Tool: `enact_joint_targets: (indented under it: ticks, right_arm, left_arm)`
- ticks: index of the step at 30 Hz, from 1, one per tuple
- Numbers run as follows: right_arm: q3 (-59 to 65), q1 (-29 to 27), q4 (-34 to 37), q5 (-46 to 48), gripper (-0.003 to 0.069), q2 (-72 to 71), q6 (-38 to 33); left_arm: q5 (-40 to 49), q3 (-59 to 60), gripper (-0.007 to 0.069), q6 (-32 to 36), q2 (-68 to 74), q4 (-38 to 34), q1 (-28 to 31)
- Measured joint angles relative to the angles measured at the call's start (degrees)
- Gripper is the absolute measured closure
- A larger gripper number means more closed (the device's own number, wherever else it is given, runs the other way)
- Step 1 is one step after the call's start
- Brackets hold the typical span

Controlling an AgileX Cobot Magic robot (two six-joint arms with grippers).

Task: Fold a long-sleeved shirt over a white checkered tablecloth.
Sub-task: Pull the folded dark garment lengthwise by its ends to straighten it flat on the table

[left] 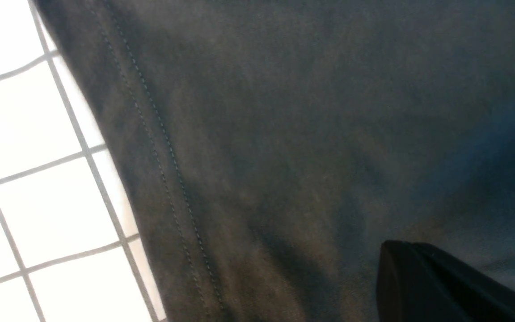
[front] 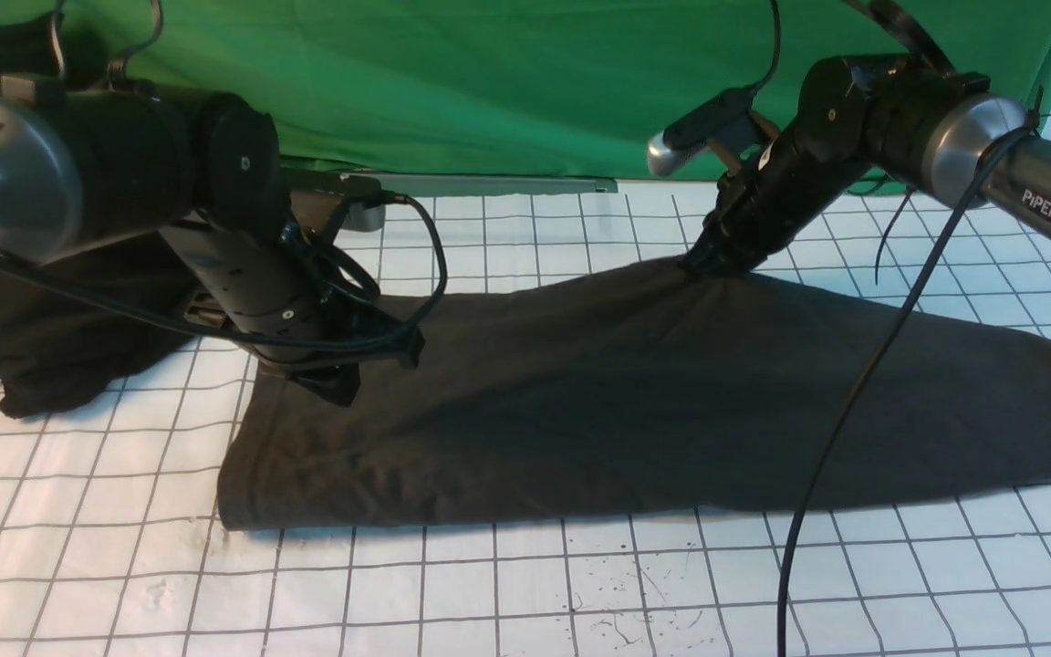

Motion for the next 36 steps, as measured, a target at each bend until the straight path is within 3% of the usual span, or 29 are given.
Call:
enact_joint_targets:
  ticks: [8,12,14,16,18,21,23,25,32,36]
  right_arm:
    - [-0.05,0.0,-0.33,-2.49,0.0639,0.26,0.57]
    - [-0.05,0.0,-0.41,-3.05,0.0505,0.42,1.27]
    - [-0.05,0.0,-1.07,-1.99,0.0358,0.0,1.98]
    - [-0.05,0.0,-2.88,0.44,0.03,-1.15,2.85]
    - [-0.05,0.0,-5.55,2.3,0.0293,-2.49,4.11]
    - [-0.05,-0.46,-11.01,7.37,0.0398,-6.79,6.58]
    - [-0.05,-2.23,-12.22,12.05,0.0559,-10.92,7.28]
    - [-0.11,-5.57,-11.64,16.67,0.0634,-13.61,8.15]
    - [1.93,-15.26,-2.26,24.79,0.0659,-15.65,7.51]
    - [8.29,-18.47,1.5,25.28,0.0661,-18.0,6.91]
  left_arm:
    - [0.01,0.0,0.0627,-0.21,0.0,-0.07,0.0]
    - [0.0,0.0,0.0627,-0.32,0.0,-0.07,0.0]
    - [0.0,0.0,0.0627,-1.71,0.0,0.91,0.0]
    - [0.0,-0.42,0.0627,-3.74,0.0,2.72,0.0]
    - [0.39,-1.34,0.0627,-5.38,0.05,4.4,0.0]
    - [1.81,-4.11,0.0627,-7.41,0.04,5.97,0.38]
    - [3.4,-6.95,0.0627,-7.61,0.63,6.15,1.11]
    - [4.67,-9.57,0.0627,-7.61,1.84,6.15,2.58]
    - [5.96,-13.59,0.0627,-7.0,5.12,2.81,5.96]
    - [9.43,-13.52,0.0627,-1.19,5.76,-3.5,4.62]
